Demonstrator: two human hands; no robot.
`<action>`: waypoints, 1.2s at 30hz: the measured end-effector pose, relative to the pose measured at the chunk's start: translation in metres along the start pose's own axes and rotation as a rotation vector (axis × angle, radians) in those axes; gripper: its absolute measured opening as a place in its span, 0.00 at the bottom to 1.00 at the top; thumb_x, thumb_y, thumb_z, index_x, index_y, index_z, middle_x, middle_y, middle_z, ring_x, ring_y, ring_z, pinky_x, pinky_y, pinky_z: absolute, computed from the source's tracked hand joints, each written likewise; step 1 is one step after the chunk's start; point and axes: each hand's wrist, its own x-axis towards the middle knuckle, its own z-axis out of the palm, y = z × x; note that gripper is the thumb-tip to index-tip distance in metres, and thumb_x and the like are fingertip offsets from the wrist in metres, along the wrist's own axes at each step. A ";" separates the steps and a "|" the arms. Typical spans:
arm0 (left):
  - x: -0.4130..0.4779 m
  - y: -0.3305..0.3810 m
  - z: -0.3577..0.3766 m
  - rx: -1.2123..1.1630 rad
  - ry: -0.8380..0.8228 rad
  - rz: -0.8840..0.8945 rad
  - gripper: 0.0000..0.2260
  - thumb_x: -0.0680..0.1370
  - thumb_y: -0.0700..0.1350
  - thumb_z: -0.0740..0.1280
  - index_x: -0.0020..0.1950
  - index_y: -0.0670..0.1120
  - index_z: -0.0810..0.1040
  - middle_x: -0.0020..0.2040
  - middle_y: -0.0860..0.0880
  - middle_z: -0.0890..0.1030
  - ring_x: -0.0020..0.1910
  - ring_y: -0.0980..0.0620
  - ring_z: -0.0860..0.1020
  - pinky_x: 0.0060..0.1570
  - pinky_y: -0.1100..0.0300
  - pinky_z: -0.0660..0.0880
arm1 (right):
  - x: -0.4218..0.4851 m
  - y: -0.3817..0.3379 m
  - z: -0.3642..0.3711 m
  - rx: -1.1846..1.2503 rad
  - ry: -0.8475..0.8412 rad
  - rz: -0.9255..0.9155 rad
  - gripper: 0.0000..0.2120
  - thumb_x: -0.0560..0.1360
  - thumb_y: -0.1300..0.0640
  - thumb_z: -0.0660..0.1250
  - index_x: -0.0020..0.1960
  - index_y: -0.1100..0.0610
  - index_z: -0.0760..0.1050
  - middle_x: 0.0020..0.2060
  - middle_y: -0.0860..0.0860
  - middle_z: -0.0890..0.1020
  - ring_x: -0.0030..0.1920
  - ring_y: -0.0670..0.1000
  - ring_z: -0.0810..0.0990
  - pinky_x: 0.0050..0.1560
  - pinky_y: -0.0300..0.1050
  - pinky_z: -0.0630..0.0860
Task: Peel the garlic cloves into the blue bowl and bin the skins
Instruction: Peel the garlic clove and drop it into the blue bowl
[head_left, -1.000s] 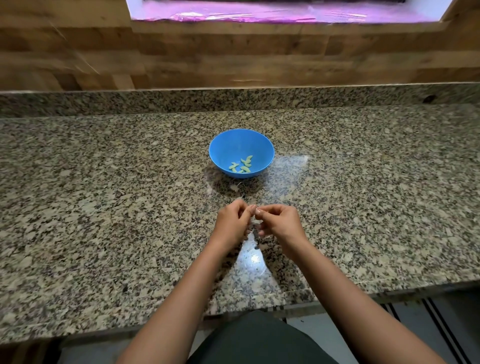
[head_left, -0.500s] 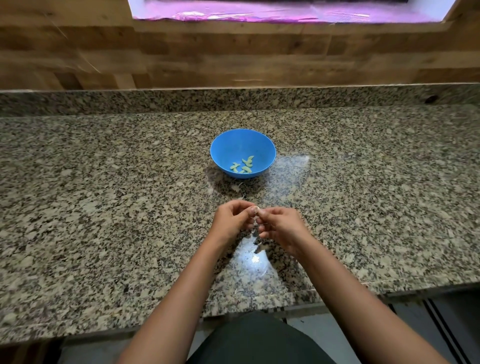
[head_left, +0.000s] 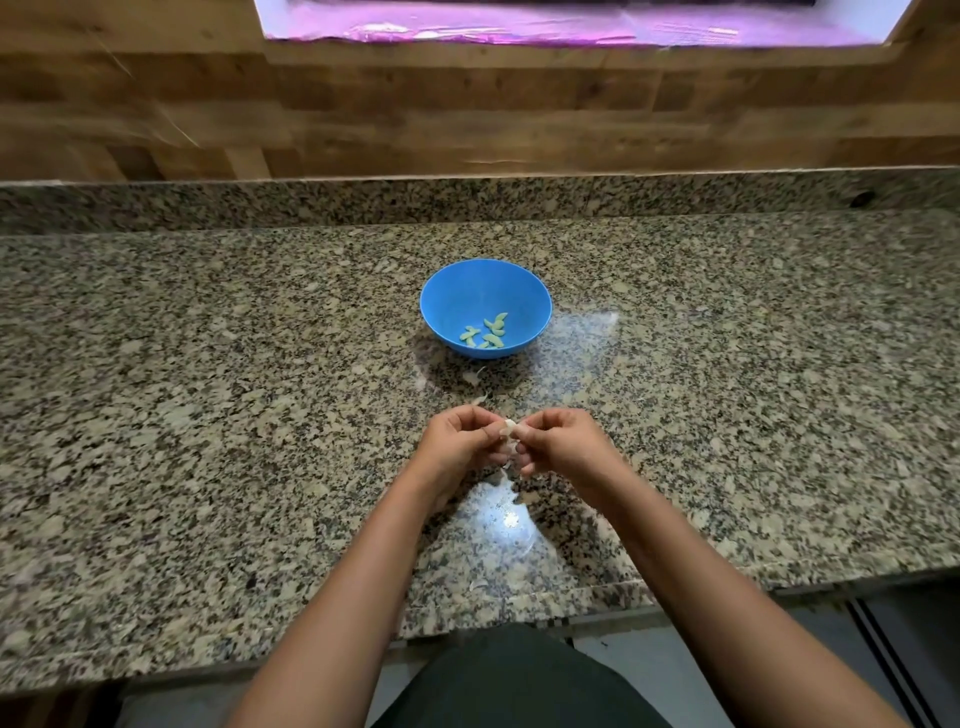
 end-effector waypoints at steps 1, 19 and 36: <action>0.000 -0.001 0.003 -0.008 0.031 -0.024 0.03 0.75 0.33 0.65 0.42 0.38 0.76 0.34 0.45 0.80 0.29 0.53 0.79 0.33 0.64 0.79 | 0.001 0.004 0.001 -0.265 0.107 -0.127 0.06 0.78 0.65 0.62 0.43 0.63 0.75 0.34 0.54 0.78 0.31 0.48 0.76 0.30 0.38 0.75; -0.004 -0.006 0.003 0.230 0.023 0.289 0.06 0.74 0.34 0.68 0.46 0.44 0.80 0.44 0.46 0.82 0.43 0.52 0.81 0.44 0.58 0.80 | 0.006 -0.010 -0.008 0.476 -0.135 0.314 0.10 0.77 0.68 0.56 0.40 0.65 0.73 0.29 0.55 0.74 0.24 0.48 0.73 0.23 0.35 0.74; -0.006 0.007 0.012 -0.381 0.015 -0.013 0.07 0.76 0.30 0.61 0.43 0.36 0.78 0.34 0.43 0.81 0.31 0.53 0.80 0.35 0.65 0.79 | -0.001 0.004 0.001 0.215 -0.122 -0.131 0.03 0.77 0.65 0.62 0.46 0.63 0.74 0.34 0.53 0.77 0.30 0.46 0.74 0.25 0.37 0.71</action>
